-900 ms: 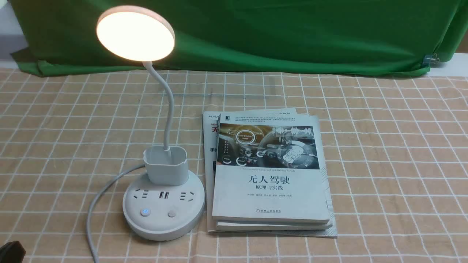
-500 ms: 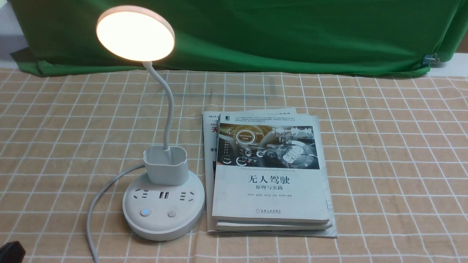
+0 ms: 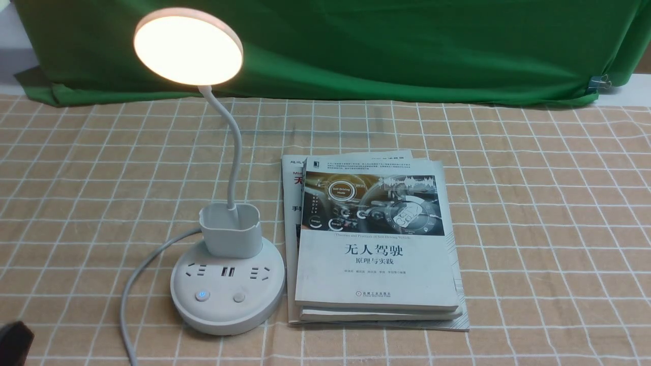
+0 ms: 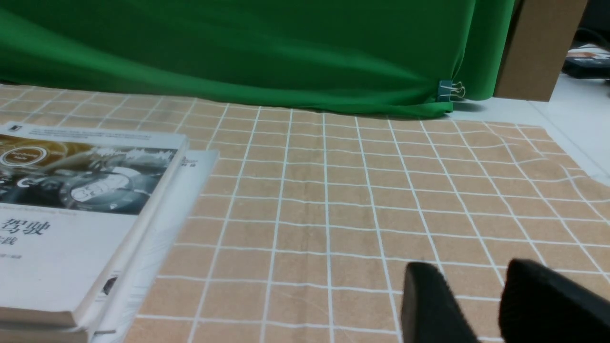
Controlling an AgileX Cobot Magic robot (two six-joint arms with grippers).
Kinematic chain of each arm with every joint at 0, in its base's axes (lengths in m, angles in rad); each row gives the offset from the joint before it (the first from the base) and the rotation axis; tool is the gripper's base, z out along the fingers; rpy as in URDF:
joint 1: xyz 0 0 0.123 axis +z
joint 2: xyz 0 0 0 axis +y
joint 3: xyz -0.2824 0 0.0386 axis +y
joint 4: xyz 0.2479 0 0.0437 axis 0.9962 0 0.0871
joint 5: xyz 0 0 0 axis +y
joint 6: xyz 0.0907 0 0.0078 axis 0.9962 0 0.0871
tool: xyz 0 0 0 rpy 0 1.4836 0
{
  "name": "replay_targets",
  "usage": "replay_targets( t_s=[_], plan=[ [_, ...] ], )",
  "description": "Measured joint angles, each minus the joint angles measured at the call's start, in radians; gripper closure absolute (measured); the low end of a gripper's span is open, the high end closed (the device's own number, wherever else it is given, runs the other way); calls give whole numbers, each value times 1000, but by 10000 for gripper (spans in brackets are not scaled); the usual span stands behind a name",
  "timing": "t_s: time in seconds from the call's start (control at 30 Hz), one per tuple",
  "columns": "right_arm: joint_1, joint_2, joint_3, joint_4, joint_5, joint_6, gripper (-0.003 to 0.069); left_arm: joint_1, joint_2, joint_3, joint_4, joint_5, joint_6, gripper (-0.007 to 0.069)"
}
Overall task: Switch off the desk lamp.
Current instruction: Use the left arm to press the button switch on the lamp holder
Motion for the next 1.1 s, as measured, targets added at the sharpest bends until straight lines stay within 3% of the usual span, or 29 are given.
replay_targets(
  t_s=[0.17, 0.43, 0.57, 0.73, 0.87, 0.97, 1.1],
  plan=[
    [0, 0, 0, 0, 0, 0, 417, 0, 0, 0, -256, -119, -47, 628],
    [0, 0, 0, 0, 0, 0, 417, 0, 0, -14, -308, -196, -70, 628],
    [0, 0, 0, 0, 0, 0, 417, 0, 47, -169, -250, -18, -25, 628],
    [0, 0, 0, 0, 0, 0, 417, 0, 337, -448, -105, 416, -1, 628],
    [0, 0, 0, 0, 0, 0, 417, 0, 621, -628, -40, 729, 145, 628],
    [0, 0, 0, 0, 0, 0, 417, -37, 790, -694, -21, 804, 189, 628],
    [0, 0, 0, 0, 0, 0, 417, -146, 958, -744, 39, 794, 197, 628]
  ],
)
